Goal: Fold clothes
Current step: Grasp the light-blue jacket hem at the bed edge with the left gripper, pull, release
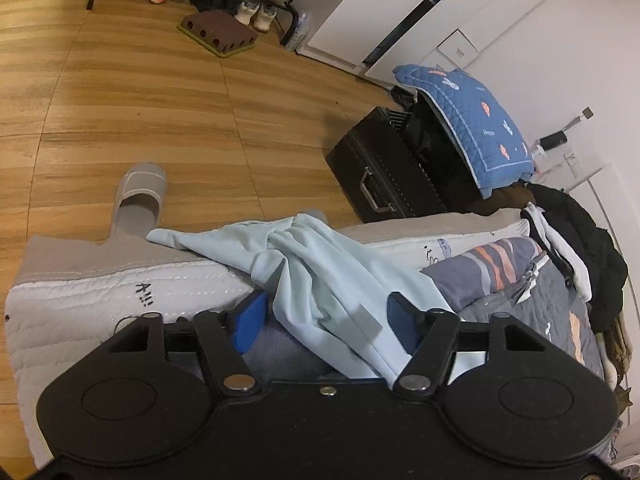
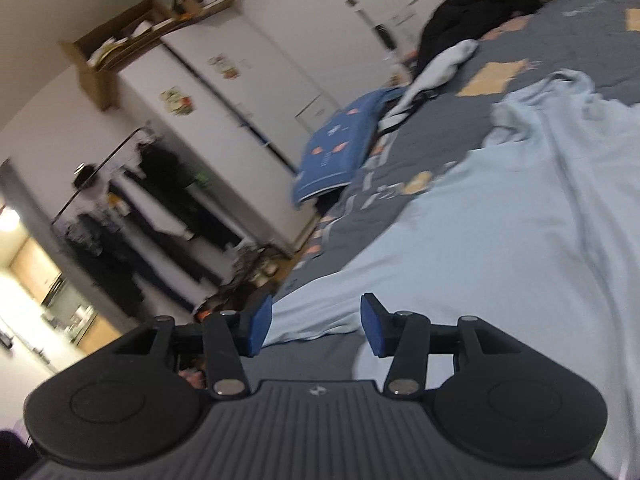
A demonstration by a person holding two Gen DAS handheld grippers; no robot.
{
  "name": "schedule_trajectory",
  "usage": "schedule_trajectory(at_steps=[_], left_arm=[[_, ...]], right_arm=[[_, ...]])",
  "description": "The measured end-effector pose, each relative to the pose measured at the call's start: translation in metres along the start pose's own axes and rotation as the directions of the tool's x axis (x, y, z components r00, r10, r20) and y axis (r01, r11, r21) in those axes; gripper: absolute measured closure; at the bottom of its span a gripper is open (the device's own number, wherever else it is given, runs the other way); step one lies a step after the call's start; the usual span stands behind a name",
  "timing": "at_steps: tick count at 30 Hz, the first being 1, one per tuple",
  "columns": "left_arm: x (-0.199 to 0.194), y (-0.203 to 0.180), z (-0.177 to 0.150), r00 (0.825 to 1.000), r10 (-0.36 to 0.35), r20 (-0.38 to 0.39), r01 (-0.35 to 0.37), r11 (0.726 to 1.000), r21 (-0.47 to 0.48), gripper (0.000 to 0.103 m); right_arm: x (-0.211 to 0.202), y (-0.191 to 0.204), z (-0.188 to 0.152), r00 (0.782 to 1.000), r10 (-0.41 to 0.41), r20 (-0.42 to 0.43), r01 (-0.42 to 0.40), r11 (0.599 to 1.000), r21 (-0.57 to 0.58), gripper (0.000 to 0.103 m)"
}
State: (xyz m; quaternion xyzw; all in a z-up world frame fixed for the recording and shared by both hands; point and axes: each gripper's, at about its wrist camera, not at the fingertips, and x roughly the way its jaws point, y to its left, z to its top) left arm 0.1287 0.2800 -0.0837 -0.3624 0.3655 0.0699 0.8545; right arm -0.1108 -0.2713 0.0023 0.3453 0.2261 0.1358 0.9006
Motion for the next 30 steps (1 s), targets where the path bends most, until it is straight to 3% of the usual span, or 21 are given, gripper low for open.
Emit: schedule_trajectory(at_steps=[3,5,6,12,16,20,24,27,29,30], left_arm=[[0.003,0.001,0.0,1.0,0.019,0.008,-0.019,1.0,-0.001,0.064],[0.003,-0.001,0.0,0.999,0.031,0.017,-0.031,0.999,0.02,0.09],[0.001,-0.004,0.0,0.999,0.037,0.03,-0.038,0.998,0.04,0.094],[-0.027,-0.035,0.009,0.992,0.01,0.125,-0.027,0.99,0.138,0.099],[-0.051,-0.086,0.004,0.982,-0.131,0.133,0.095,0.964,0.247,0.099],[-0.072,-0.163,-0.034,0.946,-0.319,0.059,0.276,0.887,0.37,0.099],[-0.089,-0.242,-0.107,0.871,-0.483,-0.088,0.467,0.762,0.449,0.099],[-0.095,-0.289,-0.181,0.827,-0.52,-0.212,0.546,0.656,0.521,0.099],[-0.094,-0.309,-0.236,0.808,-0.512,-0.291,0.577,0.589,0.565,0.099],[-0.091,-0.312,-0.262,0.807,-0.488,-0.332,0.581,0.557,0.594,0.099]], right_arm=[[0.008,0.015,-0.004,0.999,0.033,-0.026,-0.034,0.999,-0.025,0.053],[0.012,0.021,-0.008,0.998,0.046,-0.046,-0.048,0.998,-0.035,0.053],[0.014,0.024,-0.009,0.997,0.048,-0.053,-0.05,0.998,-0.041,0.053],[0.013,0.031,-0.01,0.997,0.039,-0.059,-0.043,0.997,-0.068,0.053],[0.005,0.028,-0.002,1.0,0.021,-0.021,-0.022,0.998,-0.058,0.052],[-0.008,0.021,0.009,0.999,-0.021,0.024,0.022,0.999,-0.044,0.052],[-0.025,0.011,0.021,0.995,-0.065,0.078,0.067,0.997,-0.028,0.052],[-0.041,0.001,0.031,0.987,-0.102,0.125,0.104,0.994,-0.012,0.052],[-0.052,-0.007,0.038,0.979,-0.126,0.158,0.128,0.992,0.001,0.052],[-0.058,-0.011,0.041,0.975,-0.138,0.175,0.139,0.99,0.008,0.052]])
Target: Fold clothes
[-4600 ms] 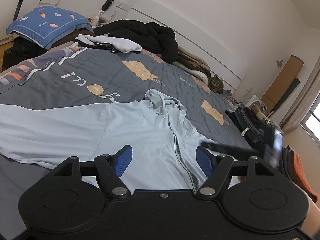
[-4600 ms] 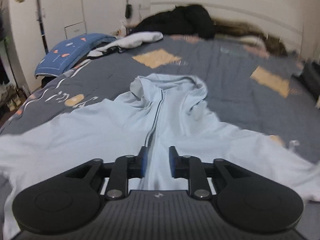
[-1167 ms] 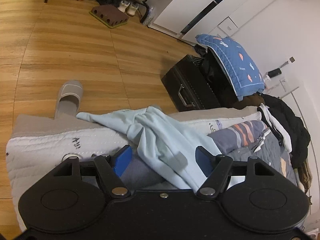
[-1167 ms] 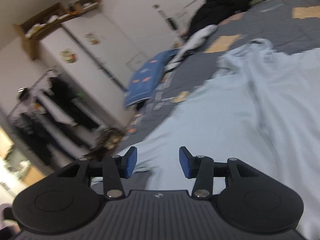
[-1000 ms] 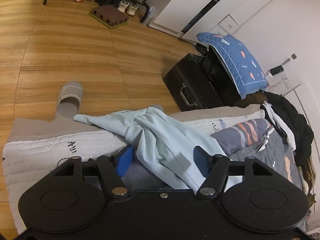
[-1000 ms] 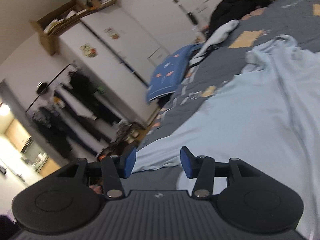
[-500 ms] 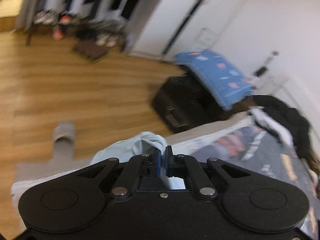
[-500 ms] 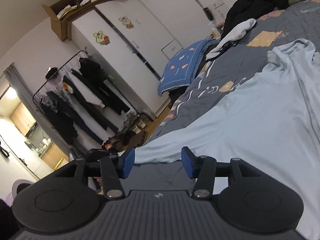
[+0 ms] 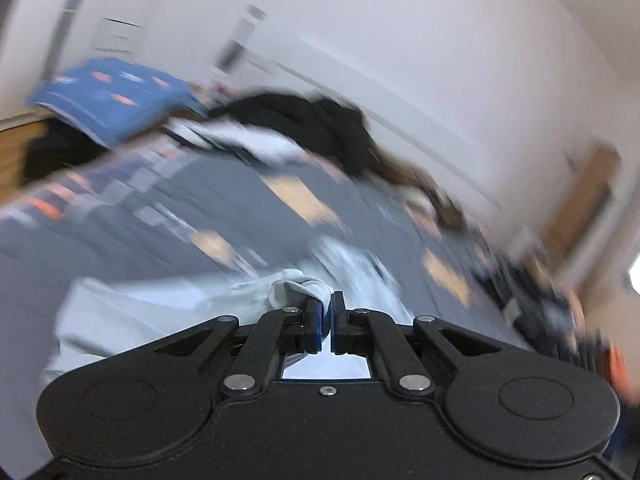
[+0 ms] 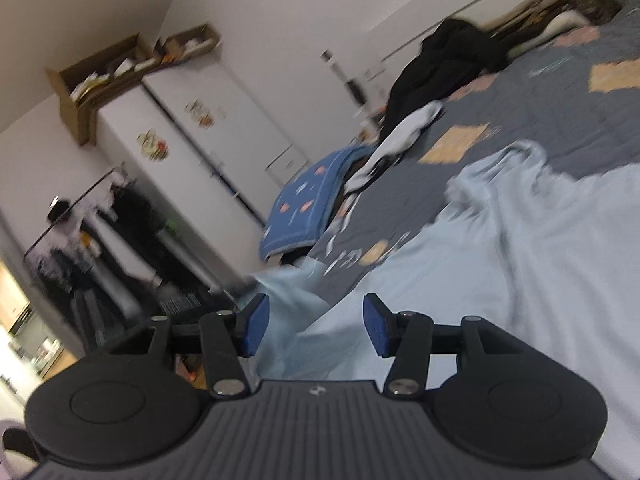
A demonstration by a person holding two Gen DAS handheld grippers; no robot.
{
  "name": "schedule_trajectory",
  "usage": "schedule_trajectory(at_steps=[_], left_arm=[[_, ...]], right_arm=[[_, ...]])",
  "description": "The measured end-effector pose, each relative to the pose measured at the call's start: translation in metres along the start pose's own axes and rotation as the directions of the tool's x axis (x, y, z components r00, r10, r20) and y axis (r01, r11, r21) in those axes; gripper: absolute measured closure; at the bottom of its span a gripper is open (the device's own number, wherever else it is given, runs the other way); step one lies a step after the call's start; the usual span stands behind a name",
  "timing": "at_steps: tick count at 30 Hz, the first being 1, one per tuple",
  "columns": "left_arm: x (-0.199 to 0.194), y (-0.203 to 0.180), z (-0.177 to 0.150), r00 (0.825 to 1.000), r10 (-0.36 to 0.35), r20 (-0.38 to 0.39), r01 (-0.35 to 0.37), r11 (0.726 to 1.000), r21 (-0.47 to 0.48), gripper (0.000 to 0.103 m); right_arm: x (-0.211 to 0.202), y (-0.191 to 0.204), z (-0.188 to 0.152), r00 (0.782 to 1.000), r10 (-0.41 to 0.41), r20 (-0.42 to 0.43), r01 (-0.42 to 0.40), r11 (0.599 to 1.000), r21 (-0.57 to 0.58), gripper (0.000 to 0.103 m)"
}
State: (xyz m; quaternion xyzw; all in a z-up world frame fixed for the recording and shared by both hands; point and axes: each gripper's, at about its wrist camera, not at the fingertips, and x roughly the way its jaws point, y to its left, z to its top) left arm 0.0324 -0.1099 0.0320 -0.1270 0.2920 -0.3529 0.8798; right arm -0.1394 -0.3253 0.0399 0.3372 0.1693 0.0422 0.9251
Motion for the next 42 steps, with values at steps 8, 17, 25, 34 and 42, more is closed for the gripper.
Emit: schedule_trajectory(at_steps=[8,17,25,34,42], left_arm=[[0.049,-0.059,-0.119,0.961,0.016,-0.275,0.051,0.971,0.235,0.086],[-0.002,-0.05,-0.053,0.989,0.045,-0.14,-0.009,0.969,0.249,0.042],[-0.005,-0.015,-0.021,0.986,0.124,-0.111,-0.11,0.986,0.126,0.039],[-0.014,0.0,-0.022,0.988,0.047,-0.15,-0.033,0.995,0.093,0.039],[-0.027,0.027,-0.016,0.988,0.074,-0.139,-0.071,0.997,0.024,0.039]], right_arm=[[-0.018,-0.04,0.012,0.985,-0.168,0.046,0.17,0.985,-0.021,0.052],[0.003,-0.046,-0.008,0.968,-0.249,-0.021,0.242,0.956,-0.165,0.051],[0.056,-0.01,-0.051,0.951,-0.295,-0.097,0.221,0.863,-0.455,0.051],[0.104,0.007,-0.093,0.923,-0.351,-0.158,0.174,0.747,-0.641,0.051],[0.132,0.009,-0.122,0.884,-0.446,-0.14,0.167,0.582,-0.796,0.051]])
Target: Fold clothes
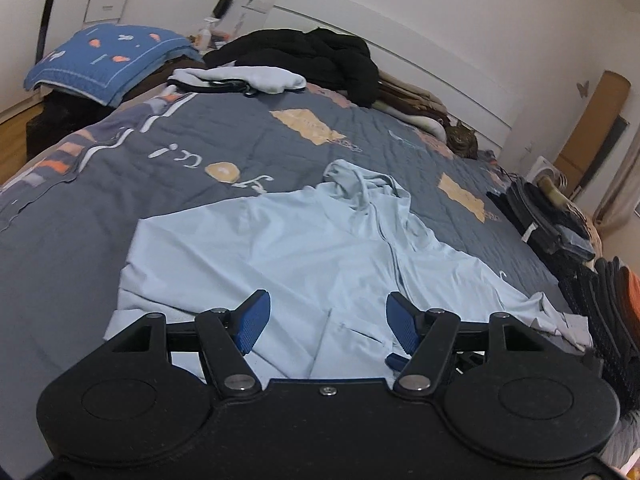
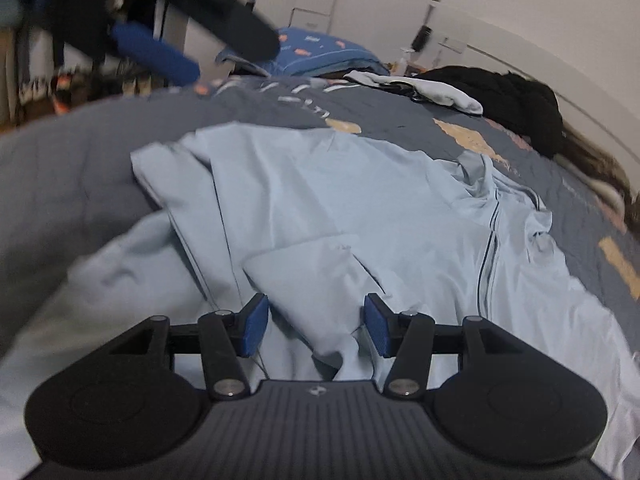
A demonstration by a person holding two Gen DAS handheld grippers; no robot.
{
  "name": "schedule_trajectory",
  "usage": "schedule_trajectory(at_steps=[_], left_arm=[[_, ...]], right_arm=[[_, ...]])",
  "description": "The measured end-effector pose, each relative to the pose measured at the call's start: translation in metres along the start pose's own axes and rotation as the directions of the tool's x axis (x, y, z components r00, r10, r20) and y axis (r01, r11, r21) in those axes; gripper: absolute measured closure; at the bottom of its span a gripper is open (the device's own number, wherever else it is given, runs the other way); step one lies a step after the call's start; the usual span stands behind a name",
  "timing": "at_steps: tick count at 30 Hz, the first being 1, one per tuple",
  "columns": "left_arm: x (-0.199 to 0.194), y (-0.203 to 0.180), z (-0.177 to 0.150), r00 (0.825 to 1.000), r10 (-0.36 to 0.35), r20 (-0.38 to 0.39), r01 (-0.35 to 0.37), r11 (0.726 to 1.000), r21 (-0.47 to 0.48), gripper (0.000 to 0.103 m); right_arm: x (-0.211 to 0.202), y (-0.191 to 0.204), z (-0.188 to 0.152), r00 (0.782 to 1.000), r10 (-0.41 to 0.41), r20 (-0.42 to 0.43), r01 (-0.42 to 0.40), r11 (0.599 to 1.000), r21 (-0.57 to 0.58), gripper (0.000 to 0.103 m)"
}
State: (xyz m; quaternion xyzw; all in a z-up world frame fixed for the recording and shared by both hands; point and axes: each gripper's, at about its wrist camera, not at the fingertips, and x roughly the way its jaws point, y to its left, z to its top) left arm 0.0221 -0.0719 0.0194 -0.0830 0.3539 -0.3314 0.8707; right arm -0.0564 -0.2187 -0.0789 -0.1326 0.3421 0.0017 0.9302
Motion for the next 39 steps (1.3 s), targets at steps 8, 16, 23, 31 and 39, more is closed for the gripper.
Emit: schedule_trajectory(at_steps=[8,16,23,31,39], left_arm=[[-0.008,0.013,0.004,1.0,0.001,0.011,-0.001,1.0,-0.019,0.039],[-0.012,0.021,0.009,1.0,0.007,0.029,-0.006,0.999,-0.048,0.039],[-0.01,0.02,0.008,1.0,0.008,0.021,-0.007,0.999,-0.043,0.039],[-0.004,0.01,0.007,1.0,-0.015,0.011,0.015,0.999,-0.031,0.039],[0.002,-0.003,0.006,0.999,-0.046,0.008,0.046,0.999,-0.025,0.039]], right_arm=[[0.007,-0.002,0.001,0.994,-0.106,0.018,0.107,0.994,-0.038,0.086],[-0.022,-0.063,0.011,0.983,-0.139,0.116,0.098,0.947,0.307,0.098],[-0.053,-0.141,-0.017,0.95,-0.116,0.288,-0.142,0.663,0.735,0.099],[-0.097,-0.18,-0.014,0.832,-0.23,0.505,-0.282,0.608,0.742,0.099],[-0.127,-0.241,0.012,0.74,-0.306,0.6,-0.184,0.765,0.617,0.101]])
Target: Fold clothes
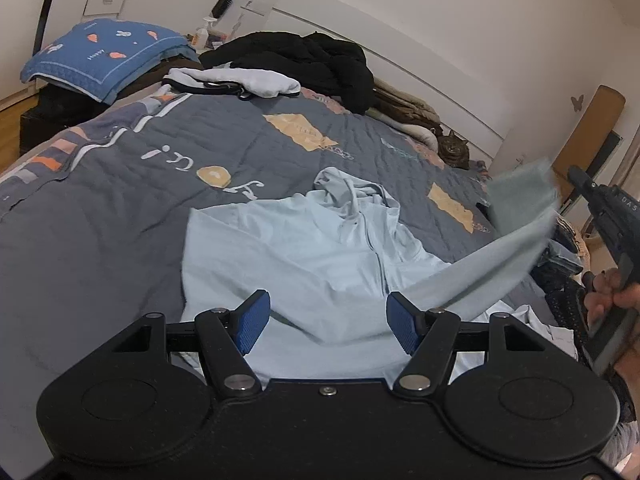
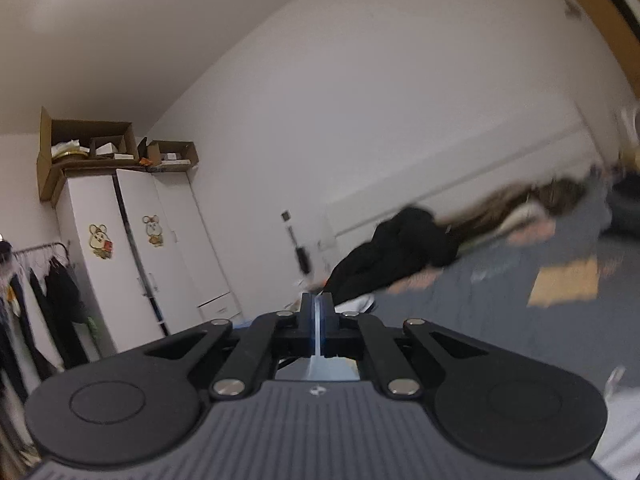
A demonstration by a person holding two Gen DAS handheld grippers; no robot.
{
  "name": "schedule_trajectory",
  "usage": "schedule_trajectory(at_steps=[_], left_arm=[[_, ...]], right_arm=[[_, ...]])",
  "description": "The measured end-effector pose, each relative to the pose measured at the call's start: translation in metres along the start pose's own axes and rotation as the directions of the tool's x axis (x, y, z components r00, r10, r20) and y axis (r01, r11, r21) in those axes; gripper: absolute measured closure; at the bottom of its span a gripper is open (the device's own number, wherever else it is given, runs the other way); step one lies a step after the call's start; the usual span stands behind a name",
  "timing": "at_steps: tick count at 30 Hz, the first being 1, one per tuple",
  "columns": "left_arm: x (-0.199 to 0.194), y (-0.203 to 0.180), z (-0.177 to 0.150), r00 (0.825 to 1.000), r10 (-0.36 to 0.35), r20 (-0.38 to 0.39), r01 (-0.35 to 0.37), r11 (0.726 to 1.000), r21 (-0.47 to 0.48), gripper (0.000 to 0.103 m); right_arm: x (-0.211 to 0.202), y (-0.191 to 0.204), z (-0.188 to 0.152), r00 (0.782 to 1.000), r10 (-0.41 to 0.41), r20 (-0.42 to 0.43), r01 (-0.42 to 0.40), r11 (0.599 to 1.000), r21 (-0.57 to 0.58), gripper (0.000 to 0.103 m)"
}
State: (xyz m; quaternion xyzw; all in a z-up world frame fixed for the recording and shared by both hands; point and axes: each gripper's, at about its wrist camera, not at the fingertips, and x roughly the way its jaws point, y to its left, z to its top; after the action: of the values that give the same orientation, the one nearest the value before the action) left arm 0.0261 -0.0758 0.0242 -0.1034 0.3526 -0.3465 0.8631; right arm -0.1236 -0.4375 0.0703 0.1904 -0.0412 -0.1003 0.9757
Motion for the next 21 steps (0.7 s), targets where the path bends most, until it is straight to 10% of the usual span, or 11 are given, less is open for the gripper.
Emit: schedule_trajectory(at_steps=[4,8,14,21], left_arm=[[0.006,-0.001,-0.002,1.0,-0.003,-0.018,0.003,1.0,0.007,0.039],[0.008,-0.001,-0.003,1.0,-0.003,-0.024,0.003,1.0,0.0,0.039],[0.01,-0.01,-0.005,0.999,-0.017,-0.031,0.017,1.0,0.014,0.039],[0.015,-0.015,-0.006,0.999,-0.023,-0.04,0.024,1.0,0.02,0.039]], right_arm=[[-0.007,-0.051,-0.011,0.983,-0.161,-0.091,0.161,0.987,-0.002,0.101],[-0.016,-0.088,-0.051,0.91,-0.294,-0.294,0.304,0.953,-0.011,0.098],[0.01,-0.072,-0.085,0.85,-0.243,-0.467,0.26,0.965,-0.029,0.062],[0.084,-0.037,-0.109,0.741,-0.313,-0.594,0.138,0.937,-0.322,0.06]])
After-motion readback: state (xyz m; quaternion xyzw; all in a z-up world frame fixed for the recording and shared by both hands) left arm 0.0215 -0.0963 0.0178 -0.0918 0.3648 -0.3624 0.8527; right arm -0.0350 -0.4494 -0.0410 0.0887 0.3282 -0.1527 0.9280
